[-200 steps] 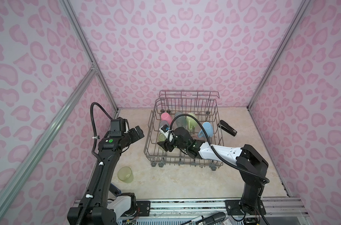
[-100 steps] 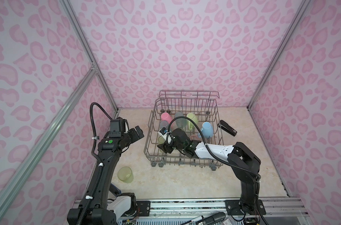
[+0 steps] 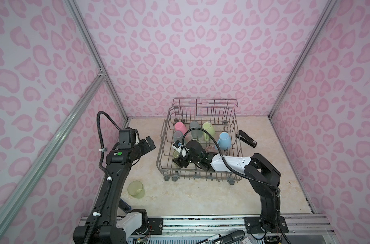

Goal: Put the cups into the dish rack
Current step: 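Lower the green glass into the rack near the other green glass with the right gripper, then open the right gripper off the glass and lift it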

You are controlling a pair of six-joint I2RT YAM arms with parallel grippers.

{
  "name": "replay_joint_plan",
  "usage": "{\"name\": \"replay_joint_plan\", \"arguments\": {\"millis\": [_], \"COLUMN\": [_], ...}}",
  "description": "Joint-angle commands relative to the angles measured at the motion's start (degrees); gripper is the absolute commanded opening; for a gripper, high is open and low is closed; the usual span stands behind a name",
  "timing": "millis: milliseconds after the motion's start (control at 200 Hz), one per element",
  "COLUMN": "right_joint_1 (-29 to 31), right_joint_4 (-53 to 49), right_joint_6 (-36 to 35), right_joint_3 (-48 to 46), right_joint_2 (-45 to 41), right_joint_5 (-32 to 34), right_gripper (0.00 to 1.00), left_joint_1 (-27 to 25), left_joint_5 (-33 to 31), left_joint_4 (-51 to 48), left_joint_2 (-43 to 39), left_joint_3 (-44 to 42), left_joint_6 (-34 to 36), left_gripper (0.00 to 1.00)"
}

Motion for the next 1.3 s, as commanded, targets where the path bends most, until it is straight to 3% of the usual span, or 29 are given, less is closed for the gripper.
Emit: {"name": "replay_joint_plan", "arguments": {"millis": [0, 415, 775, 1070, 1175, 1295], "right_joint_1": [0.3, 1.3, 1.8, 1.9, 1.9, 1.9], "right_joint_4": [-0.8, 0.2, 0.2, -13.8, -18.1, -16.2], "right_joint_6": [-0.7, 0.8, -0.2, -6.0, -7.4, -6.9], "right_joint_3": [0.2, 0.6, -2.0, -2.0, -4.8, -11.8], "right_joint_2": [0.0, -7.2, -16.4, -24.1, -27.1, -32.4], "right_joint_5": [-1.0, -2.4, -2.3, 2.0, 4.8, 7.6], "right_gripper": [0.81, 0.93, 0.90, 0.88, 0.87, 0.86], "left_joint_1": [0.0, 0.1, 0.2, 0.1, 0.2, 0.2], "left_joint_5": [-0.9, -4.0, -7.1, -8.3, -7.9, -7.8], "left_joint_4": [1.8, -1.6, -11.3, -19.4, -22.7, -25.0], "left_joint_2": [-0.1, 1.2, 3.8, 2.5, 1.9, 0.0], "left_joint_3": [0.7, 2.9, 5.0, 3.3, 1.8, -0.5], "left_joint_6": [-1.0, -2.8, -4.0, -8.5, -11.8, -15.5], "left_gripper": [0.99, 0.97, 0.97, 0.94, 0.92, 0.90]}}
